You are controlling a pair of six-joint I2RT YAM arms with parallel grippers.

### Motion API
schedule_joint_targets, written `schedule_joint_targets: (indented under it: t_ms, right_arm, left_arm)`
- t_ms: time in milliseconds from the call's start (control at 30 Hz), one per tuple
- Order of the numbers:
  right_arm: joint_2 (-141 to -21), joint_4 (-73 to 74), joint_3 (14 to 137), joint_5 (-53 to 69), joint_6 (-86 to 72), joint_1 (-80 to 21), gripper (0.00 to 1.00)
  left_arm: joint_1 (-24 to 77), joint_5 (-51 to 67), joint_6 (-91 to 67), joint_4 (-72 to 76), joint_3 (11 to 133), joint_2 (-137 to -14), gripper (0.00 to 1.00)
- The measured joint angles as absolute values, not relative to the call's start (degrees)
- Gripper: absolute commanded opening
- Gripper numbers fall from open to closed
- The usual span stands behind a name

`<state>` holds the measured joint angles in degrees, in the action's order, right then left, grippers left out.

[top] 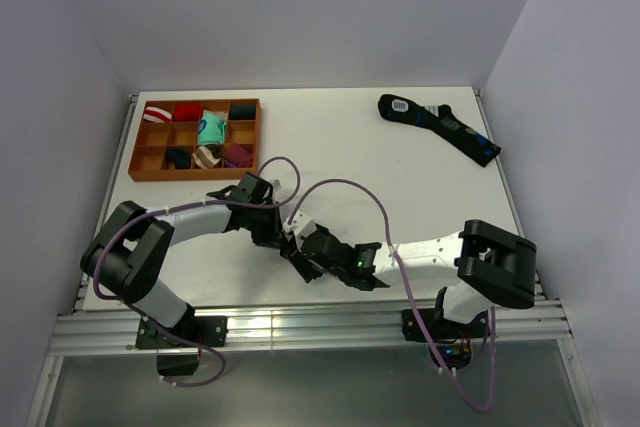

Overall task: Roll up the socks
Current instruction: Roll the sock at the center of the board.

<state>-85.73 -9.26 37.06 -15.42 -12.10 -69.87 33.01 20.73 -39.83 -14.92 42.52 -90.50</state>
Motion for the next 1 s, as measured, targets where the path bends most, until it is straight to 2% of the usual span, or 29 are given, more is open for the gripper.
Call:
schedule_joint_targets:
  t_ms: [333, 567, 800, 1000]
  right_arm:
    - [-87.5, -11.6, 36.1, -15.0, -13.2, -69.9, 0.57]
    - [-87.7, -14.9, 33.6, -16.7, -15.7, -70.0, 0.47]
    - [-87.5, -20.0, 30.7, -17.3, -20.0, -69.9, 0.31]
    - [-86.8, -26.6, 26.8, -14.7, -24.7, -67.8, 0.27]
  left_arm:
    - [33.0, 20.8, -39.9, -15.2, 42.8, -90.7, 0.00]
    - [33.0, 20.8, -39.9, -15.5, 43.1, -91.0, 0.00]
    - [33.0, 20.7, -40.1, -15.6, 43.1, -91.0, 0.01]
    - [33.0, 20.1, -41.2, -15.6, 43.0, -90.5, 0.09]
